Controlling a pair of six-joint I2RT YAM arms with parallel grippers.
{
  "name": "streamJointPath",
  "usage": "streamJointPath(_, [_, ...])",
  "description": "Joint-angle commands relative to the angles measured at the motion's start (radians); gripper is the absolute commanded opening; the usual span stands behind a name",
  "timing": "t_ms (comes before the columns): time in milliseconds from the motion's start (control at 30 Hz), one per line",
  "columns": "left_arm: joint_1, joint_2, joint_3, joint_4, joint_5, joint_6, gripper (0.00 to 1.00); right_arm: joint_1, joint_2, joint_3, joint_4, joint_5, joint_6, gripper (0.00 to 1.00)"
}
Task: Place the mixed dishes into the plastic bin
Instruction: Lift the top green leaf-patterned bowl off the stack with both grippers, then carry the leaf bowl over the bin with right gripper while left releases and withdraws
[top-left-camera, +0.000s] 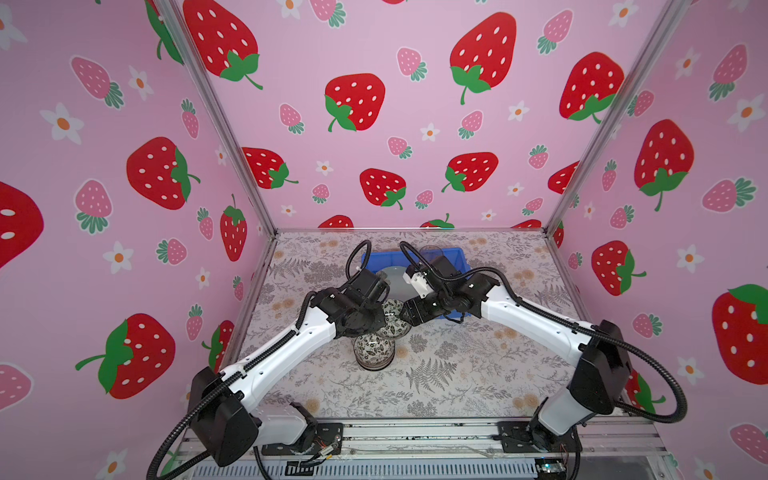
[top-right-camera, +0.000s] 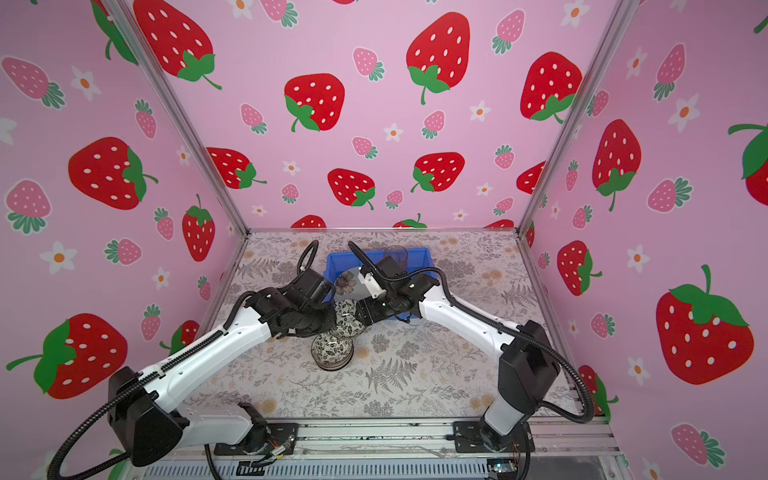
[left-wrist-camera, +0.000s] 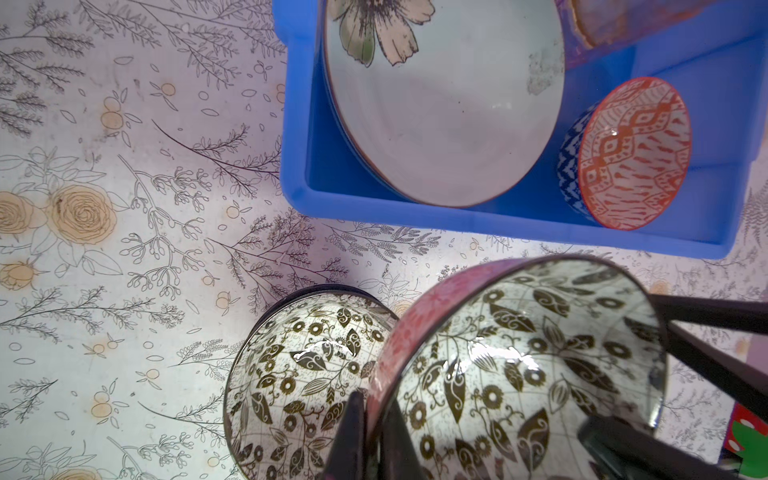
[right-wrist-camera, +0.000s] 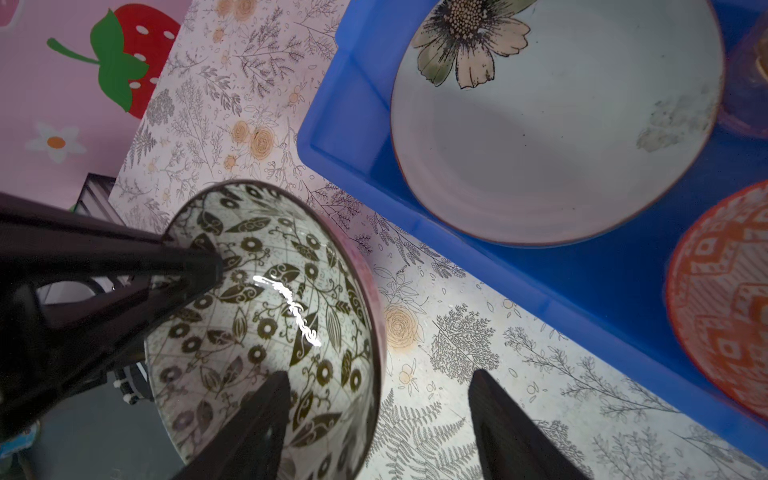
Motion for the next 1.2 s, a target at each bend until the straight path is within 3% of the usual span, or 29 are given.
streamJointPath(0, [-0.007,0.008,0.064,0.020,-0.008,0.010,0.00,0.013,0.021,0.045,-0.036,0.057,0.002,0.62])
streamJointPath(367, [-0.008,0.044,0.090,0.017,0.000,0.035,0.00,0.024,0.037,0.065,-0.054,0.115,0.008,0.34])
streamJointPath(767, [-0.010,0.086,0.135,0.031,0.029,0.070,0.00,0.022,0.042,0.042,-0.034,0.087,0.021,0.29])
streamJointPath(1167, [-0.010,0.083,0.116,0.026,0.024,0.071,0.00,0.020,0.033,0.050,-0.047,0.130,0.028,0.19])
